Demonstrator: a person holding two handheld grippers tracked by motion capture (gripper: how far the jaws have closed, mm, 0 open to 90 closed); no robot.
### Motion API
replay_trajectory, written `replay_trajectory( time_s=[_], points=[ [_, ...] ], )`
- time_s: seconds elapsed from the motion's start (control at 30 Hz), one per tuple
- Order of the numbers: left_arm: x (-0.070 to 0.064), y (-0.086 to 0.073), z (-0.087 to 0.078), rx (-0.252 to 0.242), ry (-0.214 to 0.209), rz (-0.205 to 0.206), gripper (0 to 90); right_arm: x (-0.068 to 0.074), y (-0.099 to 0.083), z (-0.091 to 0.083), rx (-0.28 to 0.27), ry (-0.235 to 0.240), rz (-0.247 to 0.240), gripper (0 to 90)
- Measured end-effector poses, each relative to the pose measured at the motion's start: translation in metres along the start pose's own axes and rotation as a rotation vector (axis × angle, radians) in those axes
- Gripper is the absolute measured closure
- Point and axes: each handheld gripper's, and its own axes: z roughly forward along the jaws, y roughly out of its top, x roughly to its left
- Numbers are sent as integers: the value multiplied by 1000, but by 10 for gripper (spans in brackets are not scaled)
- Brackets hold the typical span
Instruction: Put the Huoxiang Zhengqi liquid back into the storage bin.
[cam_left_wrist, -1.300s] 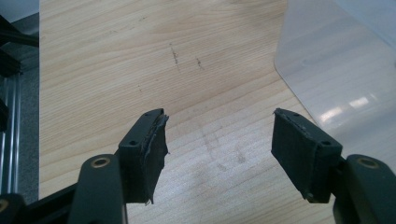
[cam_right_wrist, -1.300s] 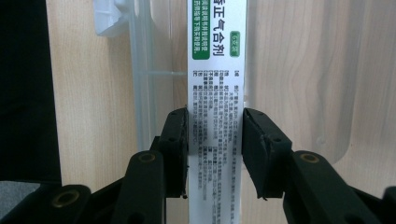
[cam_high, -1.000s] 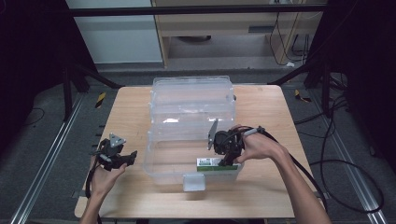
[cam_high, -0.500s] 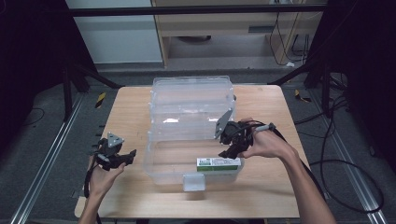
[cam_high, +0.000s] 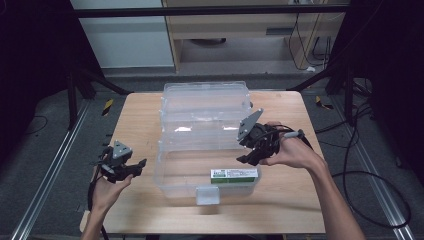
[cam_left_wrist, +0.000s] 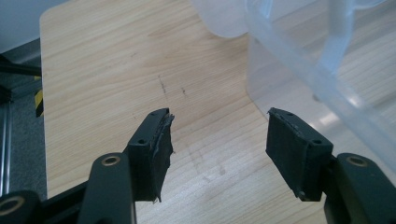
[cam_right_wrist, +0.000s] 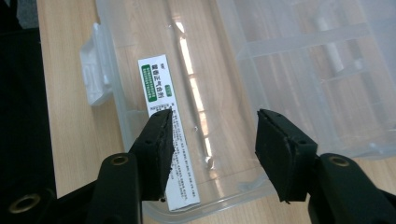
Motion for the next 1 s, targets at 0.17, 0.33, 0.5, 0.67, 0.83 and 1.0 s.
replay_trajectory(
  time_s=[0.17,0.33,0.5,0.67,0.83,1.0],
  points=[
    [-6,5,-7,-16,-14,26,402,0,-1,-6,-21,-3,17,439],
    [-8,7,-8,-18,-16,31,404,10,1,-5,-21,19,-16,451],
    [-7,6,-7,-13,-14,27,403,21,7,2,10,70,-24,470],
    [-6,5,-6,-6,-12,28,399,33,14,15,44,103,-47,488],
    [-5,4,-5,-3,-8,22,398,43,19,30,71,119,-68,496],
    [-6,4,-3,3,-10,24,397,49,21,41,70,138,-76,515]
  ],
)
